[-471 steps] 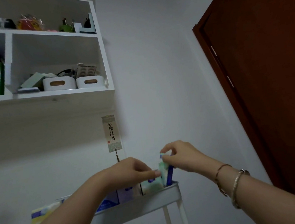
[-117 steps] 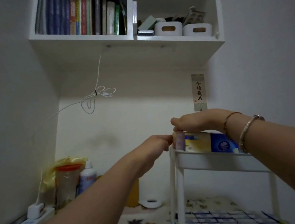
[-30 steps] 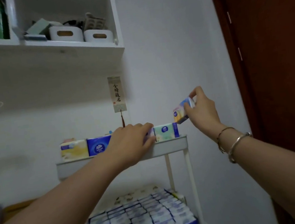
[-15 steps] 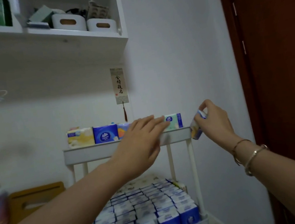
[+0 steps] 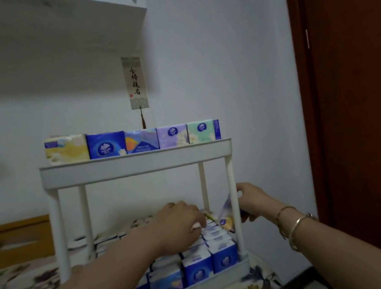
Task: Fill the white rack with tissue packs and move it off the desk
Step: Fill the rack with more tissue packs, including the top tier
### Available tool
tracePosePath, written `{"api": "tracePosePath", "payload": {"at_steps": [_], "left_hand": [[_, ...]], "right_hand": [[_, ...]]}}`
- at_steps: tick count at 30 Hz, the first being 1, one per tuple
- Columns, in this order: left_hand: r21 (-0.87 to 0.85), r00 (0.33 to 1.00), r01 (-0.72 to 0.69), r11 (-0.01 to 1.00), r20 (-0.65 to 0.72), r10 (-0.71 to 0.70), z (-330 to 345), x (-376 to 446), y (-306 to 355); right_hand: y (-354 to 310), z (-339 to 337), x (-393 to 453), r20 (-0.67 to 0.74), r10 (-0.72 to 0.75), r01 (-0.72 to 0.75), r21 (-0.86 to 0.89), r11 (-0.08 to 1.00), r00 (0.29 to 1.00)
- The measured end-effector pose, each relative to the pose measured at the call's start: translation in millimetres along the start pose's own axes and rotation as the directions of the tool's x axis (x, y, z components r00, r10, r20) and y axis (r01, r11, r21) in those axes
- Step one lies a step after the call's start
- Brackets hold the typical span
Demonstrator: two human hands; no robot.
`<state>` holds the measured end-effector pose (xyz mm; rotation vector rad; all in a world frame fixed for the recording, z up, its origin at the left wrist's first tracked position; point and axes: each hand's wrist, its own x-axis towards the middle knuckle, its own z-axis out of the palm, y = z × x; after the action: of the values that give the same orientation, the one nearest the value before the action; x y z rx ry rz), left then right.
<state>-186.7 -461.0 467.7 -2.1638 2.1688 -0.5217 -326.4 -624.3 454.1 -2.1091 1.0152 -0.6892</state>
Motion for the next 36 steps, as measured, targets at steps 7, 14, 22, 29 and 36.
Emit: {"api": "tracePosePath", "payload": {"at_steps": [7,14,22,29,36], "left_hand": [[-0.232,0.981,0.119,0.965,0.181,-0.077,25.0,0.5,-8.9],[-0.247,0.973,0.126,0.961,0.217,-0.072,31.7,0.5,-9.4],[-0.36,0.976,0.146,0.922,0.204,-0.075,26.9,1.2,-10.0],[-0.444,0.984,0.16,0.882,0.139,-0.108,24.1,24.8,-27.9],[-0.607,0.952,0.282,0.743,0.275,-0.137,26.1,59.7,-48.4]], "right_hand": [[7.3,-4.5,12.2,-0.032,-0.007,0.004,-0.108,0.994,0.999],[6.0,13.7,5.6,0.211,0.099,-0.143,0.204,0.969,0.973],[20.3,3.6,8.5,0.462,0.102,-0.109,-0.01,0.994,0.881],[18.3,26.9,46.2,0.311,0.198,-0.275,0.227,0.934,0.929],[-5.4,37.7,87.2,0.353,0.185,-0.31,0.341,0.888,0.917]]}}
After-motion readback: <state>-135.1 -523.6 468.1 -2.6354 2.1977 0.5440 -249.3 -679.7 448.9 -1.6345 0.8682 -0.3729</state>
